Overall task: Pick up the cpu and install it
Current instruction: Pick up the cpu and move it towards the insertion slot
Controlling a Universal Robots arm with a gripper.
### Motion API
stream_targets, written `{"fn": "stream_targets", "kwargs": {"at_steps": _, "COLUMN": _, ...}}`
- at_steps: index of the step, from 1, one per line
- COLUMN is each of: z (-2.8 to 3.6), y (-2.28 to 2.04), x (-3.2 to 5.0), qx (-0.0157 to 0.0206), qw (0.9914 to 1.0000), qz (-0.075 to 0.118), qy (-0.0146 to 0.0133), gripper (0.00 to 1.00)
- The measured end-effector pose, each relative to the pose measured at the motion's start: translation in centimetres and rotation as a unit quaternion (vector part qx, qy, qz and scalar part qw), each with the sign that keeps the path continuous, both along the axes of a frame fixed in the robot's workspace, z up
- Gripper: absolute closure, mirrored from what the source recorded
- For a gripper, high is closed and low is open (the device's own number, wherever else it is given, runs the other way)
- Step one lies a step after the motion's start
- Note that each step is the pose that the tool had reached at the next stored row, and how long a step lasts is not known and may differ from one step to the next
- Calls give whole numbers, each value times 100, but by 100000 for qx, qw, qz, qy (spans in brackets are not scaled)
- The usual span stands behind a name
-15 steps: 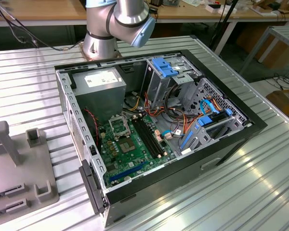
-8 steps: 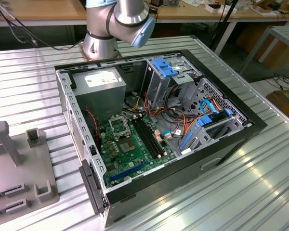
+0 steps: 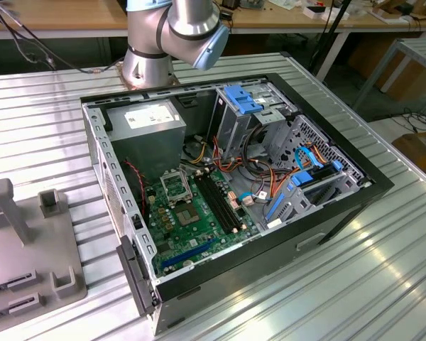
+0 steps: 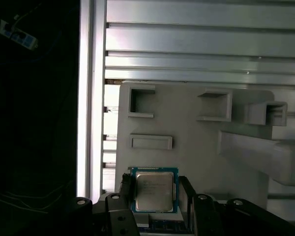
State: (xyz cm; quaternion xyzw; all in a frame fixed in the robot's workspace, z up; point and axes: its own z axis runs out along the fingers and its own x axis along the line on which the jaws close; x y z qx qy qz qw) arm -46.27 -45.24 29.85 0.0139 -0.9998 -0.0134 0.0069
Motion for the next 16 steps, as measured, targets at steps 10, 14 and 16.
{"fn": "stream_targets", "kwargs": {"at_steps": 10, "z": 41, "y": 0, "x": 0, "qx": -2, "qw": 100000, "qz": -1, "qy": 2, "gripper": 53}}
{"fn": "stream_targets", "kwargs": {"at_steps": 14, "z": 55, "y": 0, "x": 0, "qx": 0, "qw": 100000, "qz": -1, "qy": 0, "gripper": 53}}
{"fn": "stream_targets", "kwargs": {"at_steps": 16, "z": 62, "y": 0, "x": 0, "qx": -2, "qw": 100000, "qz": 0, "qy": 3, "gripper": 53}}
